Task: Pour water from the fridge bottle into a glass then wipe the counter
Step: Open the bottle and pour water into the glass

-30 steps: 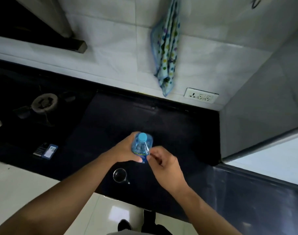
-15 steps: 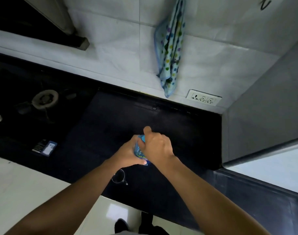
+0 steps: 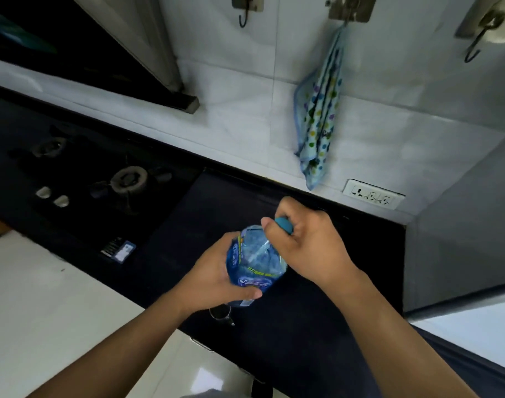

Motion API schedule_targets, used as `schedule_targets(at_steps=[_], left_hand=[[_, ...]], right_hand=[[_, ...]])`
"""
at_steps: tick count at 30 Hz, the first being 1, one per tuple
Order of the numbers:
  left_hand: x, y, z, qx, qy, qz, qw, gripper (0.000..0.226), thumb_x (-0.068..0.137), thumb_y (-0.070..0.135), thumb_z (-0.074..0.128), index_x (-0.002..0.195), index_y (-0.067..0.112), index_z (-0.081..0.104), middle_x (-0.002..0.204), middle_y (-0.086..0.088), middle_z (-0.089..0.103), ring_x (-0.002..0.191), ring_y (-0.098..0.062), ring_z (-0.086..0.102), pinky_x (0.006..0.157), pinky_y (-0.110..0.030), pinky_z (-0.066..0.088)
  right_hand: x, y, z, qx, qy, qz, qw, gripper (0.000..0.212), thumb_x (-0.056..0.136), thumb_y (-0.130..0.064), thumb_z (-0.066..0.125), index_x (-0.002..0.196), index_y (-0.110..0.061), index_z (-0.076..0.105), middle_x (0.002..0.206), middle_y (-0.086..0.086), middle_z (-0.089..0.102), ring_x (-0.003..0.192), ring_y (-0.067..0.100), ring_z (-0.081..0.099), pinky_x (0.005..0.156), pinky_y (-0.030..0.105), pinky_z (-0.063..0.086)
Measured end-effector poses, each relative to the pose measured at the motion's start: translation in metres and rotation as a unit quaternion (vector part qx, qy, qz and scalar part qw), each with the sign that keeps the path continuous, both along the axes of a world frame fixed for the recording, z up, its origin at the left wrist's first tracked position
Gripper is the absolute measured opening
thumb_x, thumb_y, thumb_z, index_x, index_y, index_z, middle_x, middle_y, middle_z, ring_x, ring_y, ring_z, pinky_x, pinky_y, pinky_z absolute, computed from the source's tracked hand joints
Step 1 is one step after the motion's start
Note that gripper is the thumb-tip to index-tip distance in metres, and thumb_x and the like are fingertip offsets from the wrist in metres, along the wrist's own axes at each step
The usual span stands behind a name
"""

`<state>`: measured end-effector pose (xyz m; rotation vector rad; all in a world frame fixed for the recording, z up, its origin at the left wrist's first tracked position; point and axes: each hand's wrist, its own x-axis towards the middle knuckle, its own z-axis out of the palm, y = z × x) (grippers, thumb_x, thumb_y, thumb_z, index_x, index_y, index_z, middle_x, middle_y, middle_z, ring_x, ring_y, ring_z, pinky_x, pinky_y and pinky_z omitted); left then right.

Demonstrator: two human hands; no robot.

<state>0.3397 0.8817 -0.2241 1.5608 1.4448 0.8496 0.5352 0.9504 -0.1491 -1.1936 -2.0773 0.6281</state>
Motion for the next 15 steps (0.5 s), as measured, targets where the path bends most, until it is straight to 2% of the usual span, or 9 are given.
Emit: schedule_targets(at_steps=[3,7,9,13,15], left_hand=[[-0.01,-0.017,0.006,0.001,-0.001,0.057,0.998,0.087,0.054,0.036,0.098,0.126,0.039,0.05,0.119,0.012,0.067,0.108,-0.009,0.068,0.088,-0.035,0.059],[-0.031,-0.036,0.003,-0.014,-0.008,0.099,0.995,0.082,0.053,0.035,0.097,0.122,0.041,0.051,0.117,0.011,0.067,0.107,-0.008,0.069,0.09,-0.035,0.058],[-0.047,-0.044,0.001,-0.032,-0.026,0.099,0.994,0.079,0.056,0.03,0.097,0.12,0.043,0.052,0.117,0.009,0.069,0.107,-0.01,0.069,0.09,-0.035,0.058],[-0.081,-0.049,0.003,-0.044,-0.032,0.069,0.996,0.082,0.061,0.033,0.096,0.124,0.047,0.045,0.119,0.015,0.068,0.108,-0.006,0.069,0.083,-0.018,0.056],[-0.102,-0.047,0.006,-0.041,-0.029,0.047,0.998,0.084,0.062,0.033,0.094,0.128,0.046,0.044,0.12,0.015,0.068,0.109,-0.006,0.068,0.084,-0.02,0.057]], right_hand=[[-0.019,0.001,0.003,0.015,-0.046,-0.043,0.998,0.044,0.09,-0.049,0.059,0.065,-0.019,0.04,0.049,-0.003,0.042,0.05,0.024,0.049,0.049,0.033,0.042],[-0.054,-0.001,0.002,-0.018,-0.151,-0.074,0.986,0.055,0.092,-0.064,0.047,0.059,-0.022,0.033,0.054,-0.006,0.041,0.056,0.024,0.047,0.056,0.031,0.037],[-0.073,-0.002,0.002,-0.046,-0.132,-0.044,0.989,0.054,0.093,-0.059,0.05,0.059,-0.021,0.034,0.054,-0.005,0.042,0.053,0.021,0.045,0.055,0.03,0.034],[-0.107,-0.007,0.007,-0.046,-0.066,0.016,0.997,0.05,0.092,-0.045,0.057,0.059,-0.016,0.034,0.05,-0.002,0.04,0.049,0.02,0.044,0.047,0.036,0.037],[-0.123,-0.009,0.016,-0.027,-0.068,0.053,0.996,0.045,0.092,-0.044,0.057,0.064,-0.014,0.039,0.051,0.001,0.043,0.051,0.021,0.046,0.049,0.037,0.04]])
